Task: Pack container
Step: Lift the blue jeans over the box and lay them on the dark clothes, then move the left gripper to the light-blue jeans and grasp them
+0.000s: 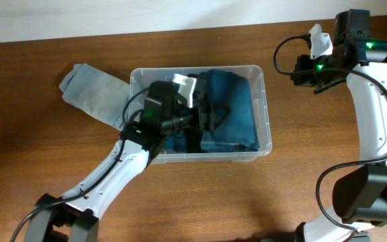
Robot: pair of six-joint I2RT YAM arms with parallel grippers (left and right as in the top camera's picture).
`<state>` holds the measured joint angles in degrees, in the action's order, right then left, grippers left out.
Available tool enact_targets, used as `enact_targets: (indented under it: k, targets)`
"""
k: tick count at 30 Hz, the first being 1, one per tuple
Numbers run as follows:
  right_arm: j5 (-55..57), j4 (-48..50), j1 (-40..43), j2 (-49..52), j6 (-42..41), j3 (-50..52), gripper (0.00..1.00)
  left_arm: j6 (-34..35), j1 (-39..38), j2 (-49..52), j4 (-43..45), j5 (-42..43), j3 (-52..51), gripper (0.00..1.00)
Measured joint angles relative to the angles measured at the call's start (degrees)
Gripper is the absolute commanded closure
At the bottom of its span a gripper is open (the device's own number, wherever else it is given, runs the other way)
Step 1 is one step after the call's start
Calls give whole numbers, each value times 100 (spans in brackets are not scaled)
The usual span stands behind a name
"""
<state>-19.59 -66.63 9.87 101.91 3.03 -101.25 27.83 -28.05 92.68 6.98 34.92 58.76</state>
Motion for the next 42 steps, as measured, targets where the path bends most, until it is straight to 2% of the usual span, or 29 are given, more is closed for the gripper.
enact_targets:
  k: [7,21,27,30,39,42]
  targets:
    - [0,-4,0,0,-2,0,95,-153,1285,0,-922,-227,55,1]
    - [0,-4,0,0,55,0,94,-975,3613,-179,-881,-330,79,1]
    - [0,-4,0,0,68,0,91,-131,4461,-66,-2177,-999,105,1]
    - [0,-7,0,0,66,0,91,125,4621,186,-2455,-1185,107,1]
    - [0,-68,0,0,66,0,91,614,4546,1064,-2253,-1298,107,1]
    - [0,-66,0,0,70,0,91,901,4542,1296,-1939,-1353,107,1]
